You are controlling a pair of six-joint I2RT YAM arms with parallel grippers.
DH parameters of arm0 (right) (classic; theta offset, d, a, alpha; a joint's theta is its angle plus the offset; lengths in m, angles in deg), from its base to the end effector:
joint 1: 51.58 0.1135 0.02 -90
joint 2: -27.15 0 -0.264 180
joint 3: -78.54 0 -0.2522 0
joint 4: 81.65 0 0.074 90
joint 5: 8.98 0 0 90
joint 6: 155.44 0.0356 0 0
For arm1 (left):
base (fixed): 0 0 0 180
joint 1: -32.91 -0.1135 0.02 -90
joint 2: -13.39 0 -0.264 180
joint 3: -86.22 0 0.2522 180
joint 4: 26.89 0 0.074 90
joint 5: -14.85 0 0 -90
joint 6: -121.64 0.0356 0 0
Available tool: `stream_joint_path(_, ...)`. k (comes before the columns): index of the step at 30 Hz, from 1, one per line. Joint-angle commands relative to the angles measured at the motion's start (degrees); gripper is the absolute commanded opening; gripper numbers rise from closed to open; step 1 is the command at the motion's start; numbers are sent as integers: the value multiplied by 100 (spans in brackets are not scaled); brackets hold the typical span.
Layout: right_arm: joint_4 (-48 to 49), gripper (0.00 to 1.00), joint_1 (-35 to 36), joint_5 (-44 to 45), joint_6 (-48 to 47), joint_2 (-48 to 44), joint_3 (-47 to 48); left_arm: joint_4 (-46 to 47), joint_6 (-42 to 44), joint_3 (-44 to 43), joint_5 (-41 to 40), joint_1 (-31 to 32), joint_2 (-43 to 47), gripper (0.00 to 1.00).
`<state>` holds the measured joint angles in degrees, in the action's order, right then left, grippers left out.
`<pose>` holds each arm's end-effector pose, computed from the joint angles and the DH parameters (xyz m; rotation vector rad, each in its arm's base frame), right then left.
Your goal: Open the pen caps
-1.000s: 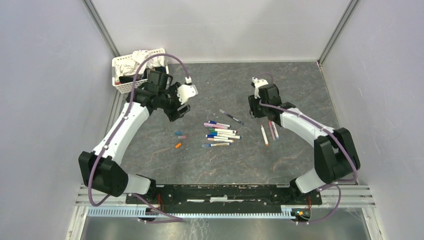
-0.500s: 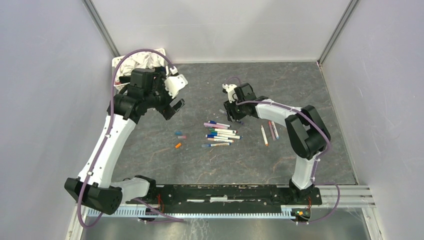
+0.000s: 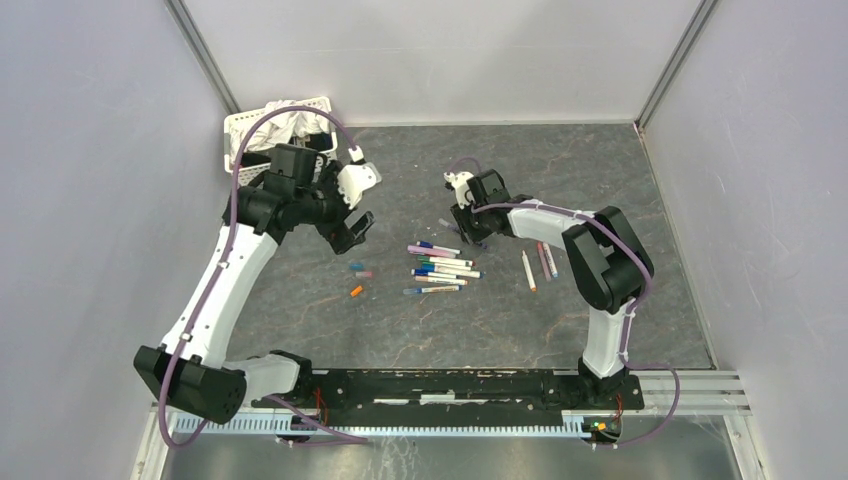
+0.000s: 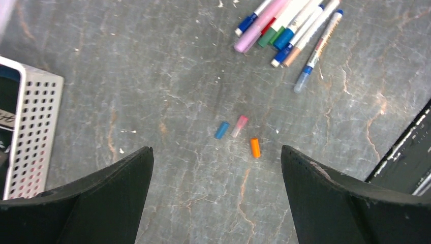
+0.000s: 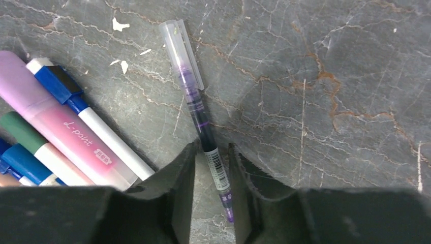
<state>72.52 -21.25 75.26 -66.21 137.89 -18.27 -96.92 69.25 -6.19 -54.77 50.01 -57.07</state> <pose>0.3455 0.2063 0.1559 -0.7182 2.4242 0.3364 0.2232 -0.0816 0.3767 1.2244 2.0142 -0.2556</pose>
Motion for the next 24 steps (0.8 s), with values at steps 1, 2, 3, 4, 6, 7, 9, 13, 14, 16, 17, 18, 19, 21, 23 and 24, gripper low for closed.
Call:
stream_joint_path(1, 160, 31, -8, 49, -79, -86, -268, -162, 337, 230, 458, -16, 26, 100)
stream_joint_path(2, 182, 25, -2, 19, -74, -123, -285, -176, 394, 268, 505, -15, 23, 100)
stream_joint_path(3, 191, 19, -3, 12, -70, -147, -294, -188, 425, 297, 548, -14, 14, 100)
stream_joint_path(4, 203, 14, 0, -8, -64, -186, -306, -197, 457, 325, 607, -14, 7, 100)
stream_joint_path(6, 200, 3, -4, -71, -66, -274, -292, -200, 555, 416, 715, -14, 6, 100)
stream_joint_path(7, 182, 0, 0, -106, -68, -332, -262, -200, 622, 484, 782, -15, 1, 100)
stream_joint_path(9, 109, 0, -6, -253, -63, -481, -153, -160, 750, 648, 869, -14, -3, 100)
stream_joint_path(13, -76, 0, 51, -767, 22, -1003, 72, 28, 1084, 1044, 982, -5, 12, 100)
stream_joint_path(14, -135, 0, 95, -989, 42, -1149, 99, 128, 1147, 1120, 1002, -5, 27, 100)
stream_joint_path(16, -445, 0, 176, -1524, 69, -1284, 286, 143, 1403, 1187, 1107, 12, 23, 100)
stream_joint_path(17, -626, 0, 206, -1829, 69, -1308, 405, 143, 1537, 1201, 1188, 31, 32, 100)
stream_joint_path(18, -796, 0, 242, -2219, 69, -1324, 477, 147, 1691, 1211, 1275, 45, 43, 100)
stream_joint_path(19, -920, 0, 296, -2583, 135, -1347, 485, 137, 1919, 1212, 1349, 91, 60, 100)
stream_joint_path(21, -1011, 0, 436, -3055, 229, -1440, 363, 134, 2273, 1228, 1457, 172, 112, 100)
stream_joint_path(23, -987, 0, 623, -3462, 213, -1552, 191, 136, 2547, 1253, 1490, 272, 137, 100)
stream_joint_path(24, -934, 0, 742, -3638, 214, -1615, 93, 134, 2637, 1270, 1476, 328, 137, 100)
